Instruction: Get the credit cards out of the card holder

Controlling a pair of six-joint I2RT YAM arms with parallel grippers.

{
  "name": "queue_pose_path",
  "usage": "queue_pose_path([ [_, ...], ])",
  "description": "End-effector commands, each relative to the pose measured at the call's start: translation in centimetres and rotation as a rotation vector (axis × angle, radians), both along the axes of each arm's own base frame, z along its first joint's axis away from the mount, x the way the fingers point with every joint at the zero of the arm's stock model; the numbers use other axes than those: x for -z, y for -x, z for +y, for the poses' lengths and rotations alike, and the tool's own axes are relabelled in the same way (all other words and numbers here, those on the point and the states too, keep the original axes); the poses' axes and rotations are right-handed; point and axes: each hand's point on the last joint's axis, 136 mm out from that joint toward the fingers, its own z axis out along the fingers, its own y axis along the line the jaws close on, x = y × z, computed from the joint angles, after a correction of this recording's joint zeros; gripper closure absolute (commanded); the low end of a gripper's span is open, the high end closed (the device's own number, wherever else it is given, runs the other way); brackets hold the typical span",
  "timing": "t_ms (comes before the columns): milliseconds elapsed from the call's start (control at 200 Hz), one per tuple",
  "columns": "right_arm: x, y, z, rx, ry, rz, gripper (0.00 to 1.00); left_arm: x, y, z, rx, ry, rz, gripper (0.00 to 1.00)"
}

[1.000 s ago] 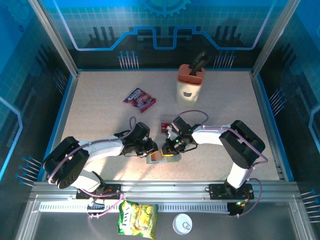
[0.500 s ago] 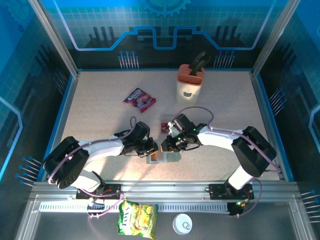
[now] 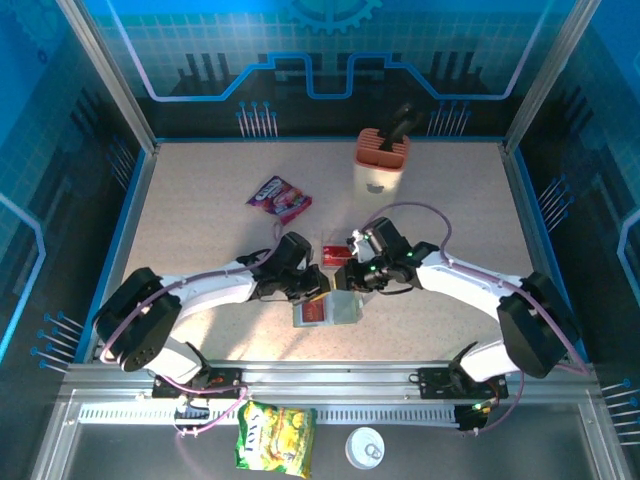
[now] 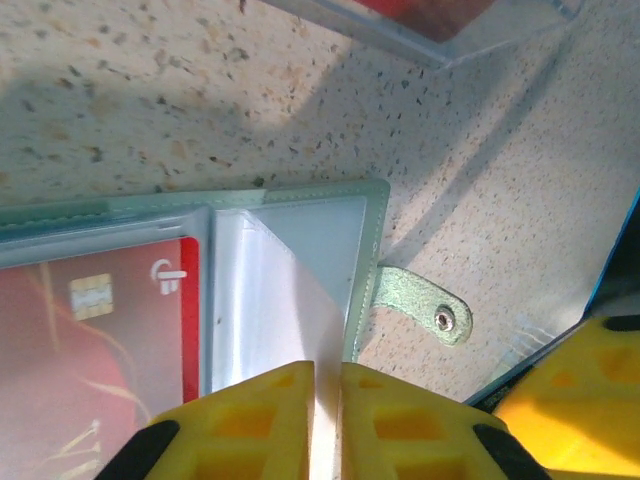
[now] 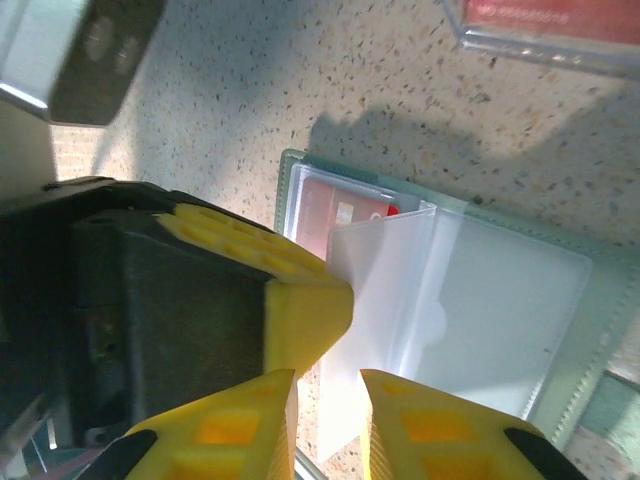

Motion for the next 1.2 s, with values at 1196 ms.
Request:
queue_pose_path([
  [1196, 1.1, 0.8, 0.2, -0.014, 0.005, 0.053, 0.76, 0.4, 0.2, 1.9, -0.002, -0.062, -0.019, 0.75],
])
